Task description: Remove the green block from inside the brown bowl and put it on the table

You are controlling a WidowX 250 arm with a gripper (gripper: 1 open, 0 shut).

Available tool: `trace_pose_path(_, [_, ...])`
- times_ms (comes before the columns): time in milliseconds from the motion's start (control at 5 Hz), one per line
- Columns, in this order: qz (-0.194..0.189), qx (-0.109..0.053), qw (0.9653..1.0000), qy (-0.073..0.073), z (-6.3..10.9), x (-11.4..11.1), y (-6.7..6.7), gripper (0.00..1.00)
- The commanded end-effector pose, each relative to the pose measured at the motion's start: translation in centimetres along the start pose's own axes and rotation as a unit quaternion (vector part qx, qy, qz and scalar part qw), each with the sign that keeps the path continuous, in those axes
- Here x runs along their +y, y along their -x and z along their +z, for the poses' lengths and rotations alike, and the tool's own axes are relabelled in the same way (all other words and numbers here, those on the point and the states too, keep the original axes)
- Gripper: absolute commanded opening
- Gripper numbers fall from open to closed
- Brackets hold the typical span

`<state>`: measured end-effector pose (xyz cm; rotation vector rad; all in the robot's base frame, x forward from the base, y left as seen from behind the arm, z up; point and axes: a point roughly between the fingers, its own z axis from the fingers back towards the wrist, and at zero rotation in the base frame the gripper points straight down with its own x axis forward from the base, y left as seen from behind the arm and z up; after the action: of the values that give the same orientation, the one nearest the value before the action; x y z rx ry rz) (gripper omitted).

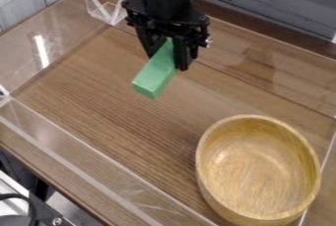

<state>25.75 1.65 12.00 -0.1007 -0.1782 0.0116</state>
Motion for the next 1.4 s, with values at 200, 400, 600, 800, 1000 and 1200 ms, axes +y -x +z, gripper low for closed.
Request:
trace_pose_path(200, [-0.018, -0.029, 0.9994, -0.003, -0.4, 0.2, -1.1, 0.00])
trace_pose_path(400, [-0.024, -0.032, 0.9992, -0.003, -0.9, 0.2, -1.4, 0.00])
trace_pose_path(600, [-0.027, -0.033, 0.9991, -0.002, -1.3, 0.2, -1.5, 0.00])
trace_pose_path(800, [-0.030, -0.035, 0.9989, 0.000, -1.5, 0.0, -1.7, 0.00])
trace_pose_path(1000, [-0.033, -0.038, 0.9987, 0.002, -1.6, -0.2, -1.8, 0.00])
trace_pose_path(1200, [-0.036, -0.041, 0.9985, 0.003, -1.7, -0.4, -1.7, 0.00])
